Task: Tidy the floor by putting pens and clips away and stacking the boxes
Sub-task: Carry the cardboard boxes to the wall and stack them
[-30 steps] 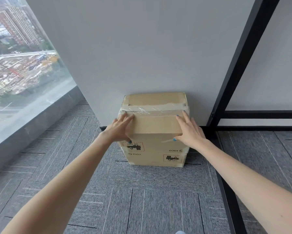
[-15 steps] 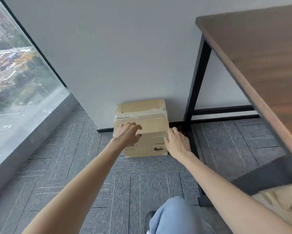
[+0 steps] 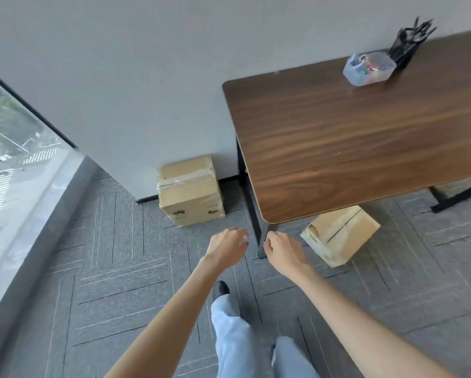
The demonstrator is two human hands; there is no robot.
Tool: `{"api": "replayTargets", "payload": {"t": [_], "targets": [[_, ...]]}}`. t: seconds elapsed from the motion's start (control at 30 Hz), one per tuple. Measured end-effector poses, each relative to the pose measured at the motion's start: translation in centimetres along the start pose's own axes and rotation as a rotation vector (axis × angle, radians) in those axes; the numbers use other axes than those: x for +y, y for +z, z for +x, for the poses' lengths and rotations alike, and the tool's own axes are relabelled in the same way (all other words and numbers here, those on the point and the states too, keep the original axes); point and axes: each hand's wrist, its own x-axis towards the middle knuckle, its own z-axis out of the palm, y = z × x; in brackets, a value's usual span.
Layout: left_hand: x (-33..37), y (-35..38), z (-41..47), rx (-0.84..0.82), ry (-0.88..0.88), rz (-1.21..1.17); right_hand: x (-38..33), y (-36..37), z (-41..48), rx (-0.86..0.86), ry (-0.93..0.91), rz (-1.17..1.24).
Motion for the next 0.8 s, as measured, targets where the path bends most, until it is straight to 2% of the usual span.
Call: {"api": "replayTargets", "payload": {"t": [0.2,0.4,0.6,0.8], "targets": [[9.9,-0.7,-5.5,-0.059,0.024,-0.043,4.8,-7.0,-10.0,0.062,0.177,0.033],[16.2,0.6,-8.8,-0.119,0.074,-0.067,9.7,-9.7,-17.4,0.132,0.336,0.072],[21.1,1.4,-9.7,-0.146,0.090,-0.036,14.8,-11.4,-20.1,0.149,0.400,0.076],[27.9,2.8,-7.0,-0.127,0.023,-0.015,22.8,-14.5,-19.4,0.107,0.356,0.059]]}}
